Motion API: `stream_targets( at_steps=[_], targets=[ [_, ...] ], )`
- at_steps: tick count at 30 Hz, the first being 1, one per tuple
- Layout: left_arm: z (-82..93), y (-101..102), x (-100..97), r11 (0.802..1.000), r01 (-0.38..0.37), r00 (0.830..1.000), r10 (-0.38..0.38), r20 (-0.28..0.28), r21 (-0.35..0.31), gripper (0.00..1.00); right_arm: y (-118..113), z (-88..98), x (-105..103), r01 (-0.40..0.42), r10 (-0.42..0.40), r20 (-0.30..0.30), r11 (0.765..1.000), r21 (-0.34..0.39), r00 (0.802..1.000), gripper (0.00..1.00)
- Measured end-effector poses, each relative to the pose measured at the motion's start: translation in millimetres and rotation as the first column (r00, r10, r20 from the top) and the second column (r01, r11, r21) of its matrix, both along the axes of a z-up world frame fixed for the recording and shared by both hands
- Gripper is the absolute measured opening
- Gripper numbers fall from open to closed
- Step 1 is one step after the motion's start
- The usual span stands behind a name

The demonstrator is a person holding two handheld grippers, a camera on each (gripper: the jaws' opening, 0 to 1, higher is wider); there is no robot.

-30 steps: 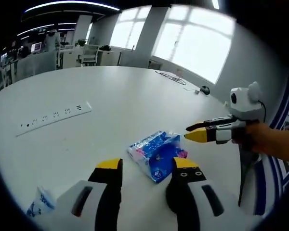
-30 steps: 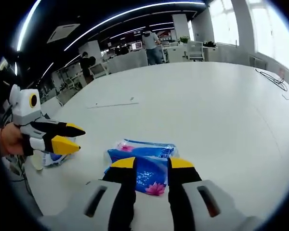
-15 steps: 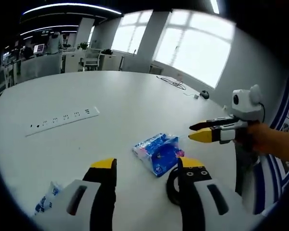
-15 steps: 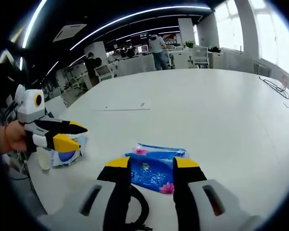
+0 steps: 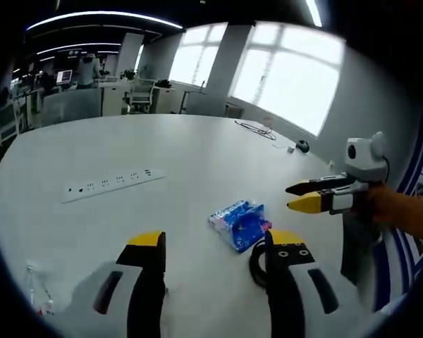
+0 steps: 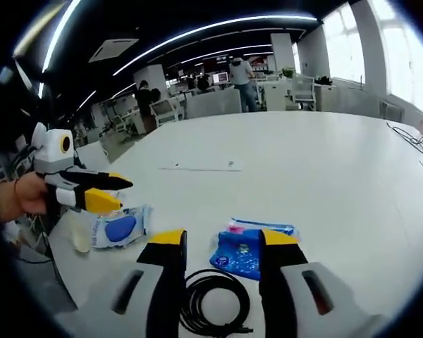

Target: Arrange the tabletop items into an orderly group along one side of the table until the central work area is clear of visible clutter.

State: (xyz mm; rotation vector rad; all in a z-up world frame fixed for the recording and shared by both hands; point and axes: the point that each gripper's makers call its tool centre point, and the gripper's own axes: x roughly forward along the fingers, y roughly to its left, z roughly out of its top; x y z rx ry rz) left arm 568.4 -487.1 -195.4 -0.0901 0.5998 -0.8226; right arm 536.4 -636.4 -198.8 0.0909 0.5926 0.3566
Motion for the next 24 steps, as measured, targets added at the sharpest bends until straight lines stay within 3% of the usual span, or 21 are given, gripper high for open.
stream_targets(
  at_steps=[24],
  targets=[
    [31.6, 100.6, -24.7, 0.993, -0.120, 0.993, 0.119, 0.022, 0.017, 0.61, 65.5, 28.7, -13.3, -0.085, 0.083, 0.048, 0.995, 0.045, 0.995, 0.43]
  ],
)
